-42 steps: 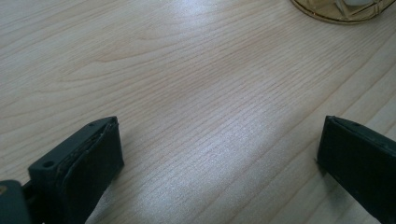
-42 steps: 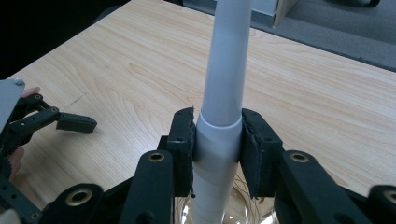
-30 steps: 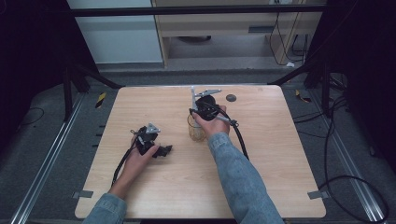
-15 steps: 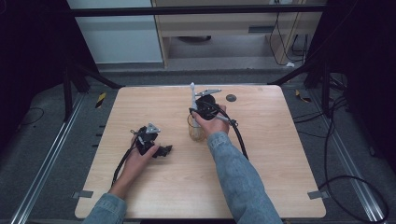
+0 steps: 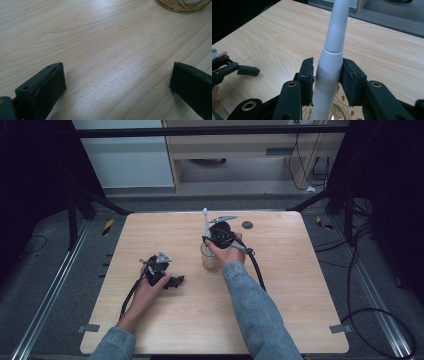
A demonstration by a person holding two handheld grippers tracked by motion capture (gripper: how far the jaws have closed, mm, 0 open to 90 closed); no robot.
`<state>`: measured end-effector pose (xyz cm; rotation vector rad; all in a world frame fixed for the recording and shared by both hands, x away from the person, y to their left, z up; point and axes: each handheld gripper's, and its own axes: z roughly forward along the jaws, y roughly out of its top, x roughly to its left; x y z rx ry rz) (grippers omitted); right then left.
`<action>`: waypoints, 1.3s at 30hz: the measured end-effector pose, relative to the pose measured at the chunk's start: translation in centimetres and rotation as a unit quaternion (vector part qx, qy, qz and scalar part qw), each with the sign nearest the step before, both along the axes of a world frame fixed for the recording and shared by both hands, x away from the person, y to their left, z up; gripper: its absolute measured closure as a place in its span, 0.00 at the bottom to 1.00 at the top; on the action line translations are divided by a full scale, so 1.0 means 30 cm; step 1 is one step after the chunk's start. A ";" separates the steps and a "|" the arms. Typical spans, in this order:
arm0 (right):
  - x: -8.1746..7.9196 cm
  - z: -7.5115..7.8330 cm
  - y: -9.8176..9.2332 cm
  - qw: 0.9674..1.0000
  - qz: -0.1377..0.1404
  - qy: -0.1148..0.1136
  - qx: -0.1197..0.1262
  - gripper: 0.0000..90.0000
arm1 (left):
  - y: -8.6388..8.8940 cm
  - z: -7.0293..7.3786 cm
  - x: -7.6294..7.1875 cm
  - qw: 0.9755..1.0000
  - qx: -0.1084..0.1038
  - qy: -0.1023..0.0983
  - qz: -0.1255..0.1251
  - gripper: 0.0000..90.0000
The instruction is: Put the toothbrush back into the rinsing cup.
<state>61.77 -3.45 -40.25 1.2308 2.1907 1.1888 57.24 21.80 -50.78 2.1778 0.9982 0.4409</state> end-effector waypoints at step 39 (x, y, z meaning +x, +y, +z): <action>-0.064 0.058 -0.060 1.000 0.001 -0.016 -0.005 0.68 | -0.001 0.000 0.000 1.000 -0.001 0.000 0.001 0.00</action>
